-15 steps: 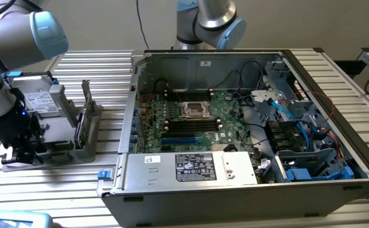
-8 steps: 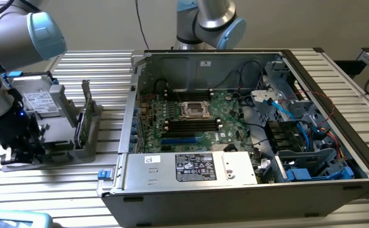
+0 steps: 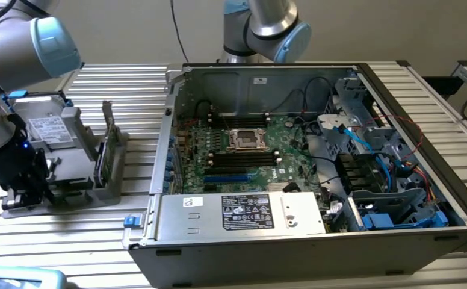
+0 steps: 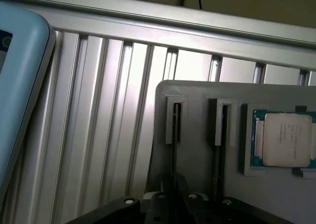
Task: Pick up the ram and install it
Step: 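Pick up the ram and move it above insertion slot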
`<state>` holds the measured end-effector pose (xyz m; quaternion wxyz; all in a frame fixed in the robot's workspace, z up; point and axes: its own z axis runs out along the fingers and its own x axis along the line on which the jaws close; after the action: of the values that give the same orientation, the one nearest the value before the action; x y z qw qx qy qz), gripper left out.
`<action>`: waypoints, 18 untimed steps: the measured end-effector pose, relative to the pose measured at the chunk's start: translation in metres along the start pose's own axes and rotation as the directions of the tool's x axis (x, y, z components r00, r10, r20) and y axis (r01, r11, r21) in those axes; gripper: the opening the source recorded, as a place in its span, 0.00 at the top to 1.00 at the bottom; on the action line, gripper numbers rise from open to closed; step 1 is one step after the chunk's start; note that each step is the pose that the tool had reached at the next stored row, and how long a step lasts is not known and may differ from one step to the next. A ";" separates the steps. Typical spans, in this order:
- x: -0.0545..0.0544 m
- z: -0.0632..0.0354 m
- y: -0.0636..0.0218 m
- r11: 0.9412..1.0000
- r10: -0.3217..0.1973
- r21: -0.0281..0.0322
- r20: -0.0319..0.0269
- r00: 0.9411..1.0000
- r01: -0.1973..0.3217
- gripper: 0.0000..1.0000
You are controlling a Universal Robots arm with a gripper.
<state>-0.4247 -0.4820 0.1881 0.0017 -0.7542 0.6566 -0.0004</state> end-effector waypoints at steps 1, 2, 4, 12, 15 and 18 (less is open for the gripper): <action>0.000 0.0001 0.0005 1.000 0.000 0.000 0.000 1.000 0.000 0.85; 0.000 -0.0005 0.0009 1.000 0.000 0.001 0.000 1.000 0.000 0.85; 0.000 -0.0051 0.0013 1.000 0.000 0.001 0.000 1.000 0.000 0.85; 0.001 -0.0298 0.0017 1.000 0.006 0.001 -0.004 1.000 -0.006 0.85; 0.002 -0.0404 0.0018 1.000 0.008 0.001 -0.005 1.000 -0.008 0.85; 0.003 -0.0527 0.0018 1.000 0.012 0.000 -0.006 1.000 -0.012 0.85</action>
<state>-0.4263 -0.4848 0.2407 0.0000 -0.7503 0.6611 -0.0026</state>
